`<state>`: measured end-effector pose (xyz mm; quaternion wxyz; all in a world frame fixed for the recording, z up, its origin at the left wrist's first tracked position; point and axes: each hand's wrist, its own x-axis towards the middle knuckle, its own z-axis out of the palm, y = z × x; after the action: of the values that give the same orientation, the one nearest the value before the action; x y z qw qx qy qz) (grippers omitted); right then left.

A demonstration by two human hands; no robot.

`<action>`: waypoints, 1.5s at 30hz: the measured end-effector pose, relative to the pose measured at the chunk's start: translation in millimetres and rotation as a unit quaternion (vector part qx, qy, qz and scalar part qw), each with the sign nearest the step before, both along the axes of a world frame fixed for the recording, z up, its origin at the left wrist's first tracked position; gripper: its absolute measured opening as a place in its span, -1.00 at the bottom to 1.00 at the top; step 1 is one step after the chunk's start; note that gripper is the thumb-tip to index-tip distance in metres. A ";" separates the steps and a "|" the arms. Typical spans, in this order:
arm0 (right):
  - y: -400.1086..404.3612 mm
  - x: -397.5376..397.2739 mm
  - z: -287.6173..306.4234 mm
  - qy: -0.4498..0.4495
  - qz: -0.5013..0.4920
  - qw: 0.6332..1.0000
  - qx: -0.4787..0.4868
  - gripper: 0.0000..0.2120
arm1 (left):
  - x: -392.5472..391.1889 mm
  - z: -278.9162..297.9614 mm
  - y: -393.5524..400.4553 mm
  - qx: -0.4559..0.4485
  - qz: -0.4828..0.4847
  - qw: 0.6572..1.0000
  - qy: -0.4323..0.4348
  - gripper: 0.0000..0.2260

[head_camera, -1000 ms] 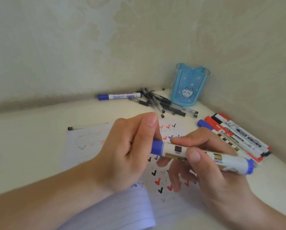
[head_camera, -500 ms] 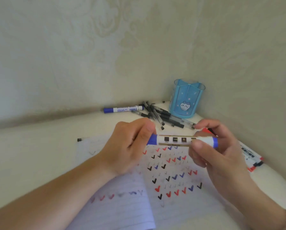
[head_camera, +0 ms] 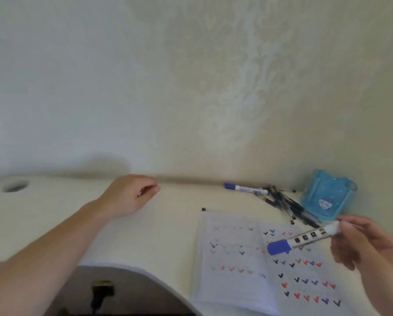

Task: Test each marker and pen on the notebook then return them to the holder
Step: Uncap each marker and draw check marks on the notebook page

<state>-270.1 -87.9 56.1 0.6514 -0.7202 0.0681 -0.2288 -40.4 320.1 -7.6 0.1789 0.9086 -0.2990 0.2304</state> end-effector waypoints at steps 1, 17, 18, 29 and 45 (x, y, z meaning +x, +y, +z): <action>2.5 6.6 4.1 0.008 0.010 1.000 -0.016 -0.55 | -7.5 -3.2 31.8 -0.005 0.034 0.999 0.010 -0.60; 281.6 85.9 13.6 -0.048 0.290 0.934 -0.203 -0.91 | -111.9 -31.9 232.0 -0.071 0.189 0.974 0.100 -0.93; 293.7 84.2 9.5 -0.036 0.301 0.928 -0.218 -0.92 | -113.1 -32.7 232.6 -0.077 0.191 0.973 0.099 -0.94; 292.6 85.0 -11.0 -0.029 0.267 0.914 -0.304 -0.93 | -112.7 -26.2 230.8 -0.083 0.189 0.972 0.111 -0.96; 97.7 68.5 26.1 -0.028 0.034 0.990 -0.135 -0.88 | -36.8 19.5 62.1 -0.077 0.046 0.992 0.088 -0.95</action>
<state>-201.6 9.8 82.2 0.5572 -0.7968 -0.0058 -0.2337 -77.2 382.1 12.0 0.2633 0.9216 -0.2210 0.1802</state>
